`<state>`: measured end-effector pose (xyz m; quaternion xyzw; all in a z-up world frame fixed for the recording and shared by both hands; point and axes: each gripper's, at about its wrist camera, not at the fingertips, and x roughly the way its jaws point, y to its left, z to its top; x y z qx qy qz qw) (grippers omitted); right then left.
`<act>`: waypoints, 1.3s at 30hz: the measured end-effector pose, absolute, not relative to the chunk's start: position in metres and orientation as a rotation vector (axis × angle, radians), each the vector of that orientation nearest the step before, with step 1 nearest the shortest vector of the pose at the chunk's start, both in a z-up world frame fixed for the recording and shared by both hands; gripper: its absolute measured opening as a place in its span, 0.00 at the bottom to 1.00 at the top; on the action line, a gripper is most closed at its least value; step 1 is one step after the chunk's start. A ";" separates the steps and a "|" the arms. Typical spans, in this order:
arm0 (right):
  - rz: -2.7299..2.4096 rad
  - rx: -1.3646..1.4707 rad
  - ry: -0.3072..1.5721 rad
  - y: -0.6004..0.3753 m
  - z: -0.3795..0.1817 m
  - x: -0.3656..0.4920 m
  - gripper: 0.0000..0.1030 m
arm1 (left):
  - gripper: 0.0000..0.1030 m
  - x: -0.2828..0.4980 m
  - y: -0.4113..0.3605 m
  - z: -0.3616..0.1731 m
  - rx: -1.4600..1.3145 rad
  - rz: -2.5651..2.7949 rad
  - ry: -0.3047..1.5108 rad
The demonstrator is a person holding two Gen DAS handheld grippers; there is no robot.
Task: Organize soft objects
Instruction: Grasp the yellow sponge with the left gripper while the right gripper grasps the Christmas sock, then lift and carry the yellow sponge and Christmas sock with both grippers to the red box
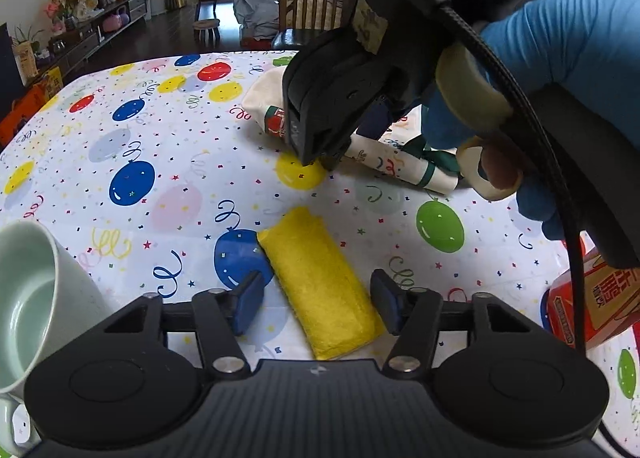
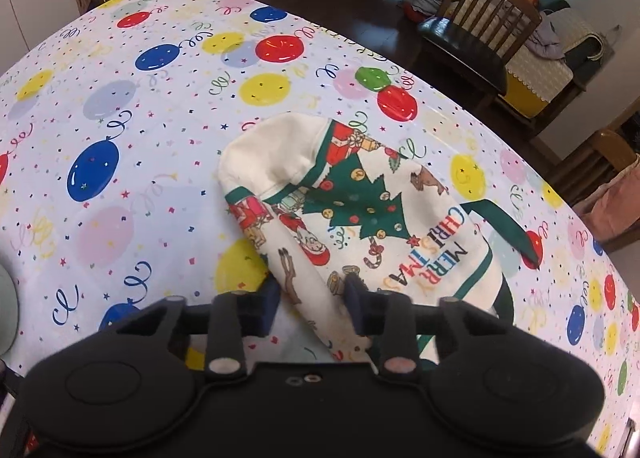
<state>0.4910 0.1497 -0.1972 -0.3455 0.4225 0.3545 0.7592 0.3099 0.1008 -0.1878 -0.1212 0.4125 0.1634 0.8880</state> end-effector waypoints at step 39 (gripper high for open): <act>0.831 -0.221 0.930 -0.013 -0.075 0.374 0.04 | 0.26 0.237 0.103 -0.152 -0.298 0.237 0.815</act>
